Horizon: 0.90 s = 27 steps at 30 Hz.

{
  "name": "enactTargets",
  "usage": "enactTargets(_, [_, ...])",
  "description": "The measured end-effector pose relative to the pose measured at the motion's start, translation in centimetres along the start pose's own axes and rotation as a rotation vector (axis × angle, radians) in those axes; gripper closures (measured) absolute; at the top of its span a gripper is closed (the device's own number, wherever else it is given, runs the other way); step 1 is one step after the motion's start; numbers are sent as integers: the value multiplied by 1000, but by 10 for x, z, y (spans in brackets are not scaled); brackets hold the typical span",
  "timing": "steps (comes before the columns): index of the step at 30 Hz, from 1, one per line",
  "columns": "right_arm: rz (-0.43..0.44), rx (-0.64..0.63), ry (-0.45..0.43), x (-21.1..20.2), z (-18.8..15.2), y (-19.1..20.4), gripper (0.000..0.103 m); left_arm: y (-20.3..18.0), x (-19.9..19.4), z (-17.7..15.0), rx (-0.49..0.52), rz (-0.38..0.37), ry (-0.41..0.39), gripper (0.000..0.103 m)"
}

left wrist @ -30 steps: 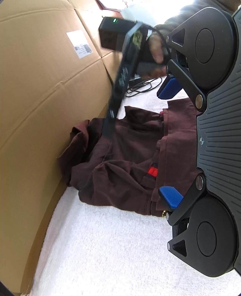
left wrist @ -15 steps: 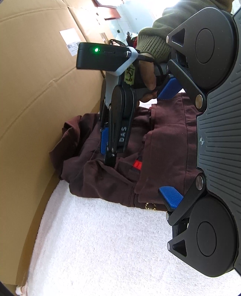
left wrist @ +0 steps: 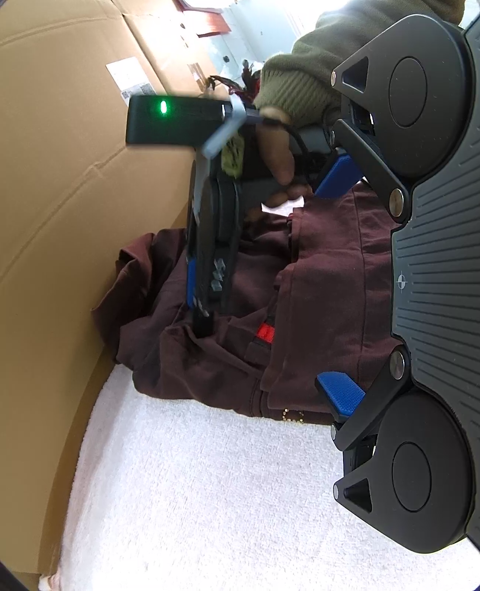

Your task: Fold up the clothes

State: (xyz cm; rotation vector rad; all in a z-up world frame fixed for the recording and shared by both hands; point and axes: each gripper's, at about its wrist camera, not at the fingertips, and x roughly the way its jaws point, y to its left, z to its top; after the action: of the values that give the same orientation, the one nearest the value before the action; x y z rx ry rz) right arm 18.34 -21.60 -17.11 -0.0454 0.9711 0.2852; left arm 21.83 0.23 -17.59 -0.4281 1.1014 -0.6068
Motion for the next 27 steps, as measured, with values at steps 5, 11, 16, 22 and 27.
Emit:
enactTargets(5, [34, 101, -95, -49, -11, -27, 46, 8, -14, -9, 10, 28, 8, 0])
enactTargets(11, [71, 199, -107, -107, -69, -54, 39, 23, -22, -26, 5, 31, 69, 0])
enactTargets(16, [55, 320, -35, -131, -129, -51, 34, 30, -18, -47, 1, 5, 142, 0])
enactTargets(22, [86, 508, 41, -142, -191, -39, 33, 41, -18, -72, -58, -13, 171, 0])
enactTargets(27, [104, 585, 27, -125, -205, -21, 31, 38, -19, -79, -42, -33, 178, 0])
